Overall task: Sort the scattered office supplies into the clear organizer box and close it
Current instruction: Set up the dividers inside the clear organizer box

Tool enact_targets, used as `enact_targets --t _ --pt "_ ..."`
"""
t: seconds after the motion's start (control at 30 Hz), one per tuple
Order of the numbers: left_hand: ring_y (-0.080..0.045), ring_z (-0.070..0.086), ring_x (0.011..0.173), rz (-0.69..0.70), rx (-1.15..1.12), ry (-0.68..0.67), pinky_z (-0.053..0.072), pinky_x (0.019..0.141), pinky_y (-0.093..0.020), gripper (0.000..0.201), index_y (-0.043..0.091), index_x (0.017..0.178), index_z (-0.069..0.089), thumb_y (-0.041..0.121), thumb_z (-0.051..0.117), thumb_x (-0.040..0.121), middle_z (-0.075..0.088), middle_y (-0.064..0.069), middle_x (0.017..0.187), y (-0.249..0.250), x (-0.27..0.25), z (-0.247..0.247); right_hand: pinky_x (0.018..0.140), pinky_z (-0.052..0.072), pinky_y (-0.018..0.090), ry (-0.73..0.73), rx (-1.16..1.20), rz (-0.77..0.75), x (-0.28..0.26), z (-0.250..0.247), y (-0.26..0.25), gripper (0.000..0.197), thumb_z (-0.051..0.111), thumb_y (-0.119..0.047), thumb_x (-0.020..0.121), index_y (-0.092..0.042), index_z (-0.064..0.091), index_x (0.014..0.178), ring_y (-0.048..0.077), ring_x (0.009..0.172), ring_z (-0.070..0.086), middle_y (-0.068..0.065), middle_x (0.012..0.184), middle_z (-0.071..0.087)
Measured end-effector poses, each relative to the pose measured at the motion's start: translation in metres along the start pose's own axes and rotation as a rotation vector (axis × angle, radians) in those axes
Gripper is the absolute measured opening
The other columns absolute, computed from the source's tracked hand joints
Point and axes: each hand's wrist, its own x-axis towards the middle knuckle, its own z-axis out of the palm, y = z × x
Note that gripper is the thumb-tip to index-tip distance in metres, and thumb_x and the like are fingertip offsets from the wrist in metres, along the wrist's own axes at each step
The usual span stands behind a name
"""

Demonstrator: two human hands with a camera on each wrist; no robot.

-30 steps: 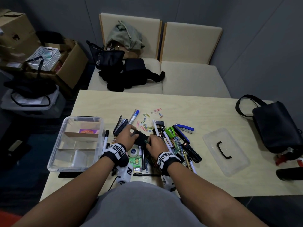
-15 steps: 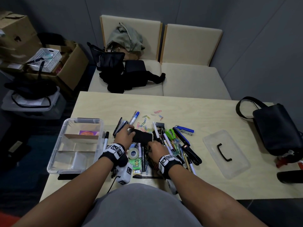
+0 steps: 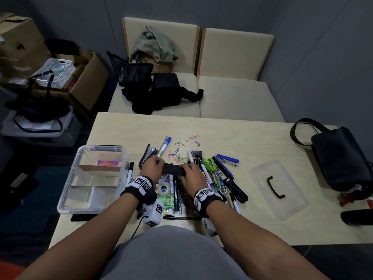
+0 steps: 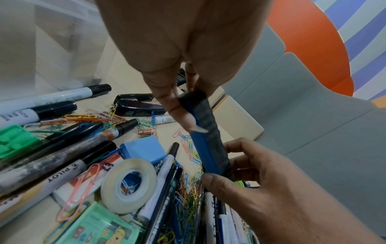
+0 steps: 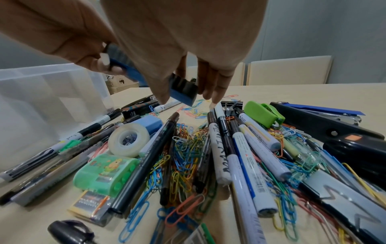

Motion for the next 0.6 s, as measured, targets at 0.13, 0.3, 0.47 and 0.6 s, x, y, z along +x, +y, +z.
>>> enact_targets --t 0.13,0.3,0.47,0.6 --pt "-0.019 0.063 0.061 0.063 0.007 -0.01 0.053 0.054 -0.032 0.039 0.01 0.1 0.057 0.047 0.046 0.098 0.067 -0.01 0.08 0.011 -0.004 -0.007 0.073 0.053 0.042 -0.016 0.078 -0.007 0.008 -0.004 -0.006 0.024 0.051 -0.023 0.098 -0.017 0.054 0.121 0.03 0.094 0.06 0.007 0.11 0.059" --pt "-0.022 0.06 0.084 0.229 0.155 0.008 0.041 0.068 -0.028 0.028 0.009 0.109 0.057 0.031 0.063 0.092 0.065 -0.006 0.097 0.013 0.007 -0.021 0.073 0.054 0.045 -0.085 0.237 -0.002 0.024 -0.009 -0.016 0.027 0.043 -0.028 0.101 -0.019 0.048 0.126 0.032 0.091 0.061 0.009 0.114 0.062" --pt "-0.027 0.057 0.079 0.19 0.228 0.122 0.04 0.066 -0.032 0.026 0.01 0.1 0.054 0.034 0.061 0.093 0.062 -0.006 0.091 0.011 0.008 -0.039 0.084 0.052 0.045 -0.117 0.301 -0.028 0.04 -0.012 -0.035 0.033 0.046 -0.024 0.1 -0.015 0.049 0.132 0.03 0.101 0.061 0.011 0.119 0.062" --pt "-0.028 0.055 0.077 0.162 0.274 0.192 0.034 0.064 -0.031 0.025 0.01 0.103 0.053 0.034 0.052 0.098 0.062 -0.01 0.091 0.01 0.006 -0.059 0.082 0.053 0.045 -0.147 0.316 -0.052 0.053 -0.009 -0.055 0.031 0.046 -0.023 0.099 -0.014 0.051 0.129 0.03 0.098 0.061 0.011 0.118 0.062"
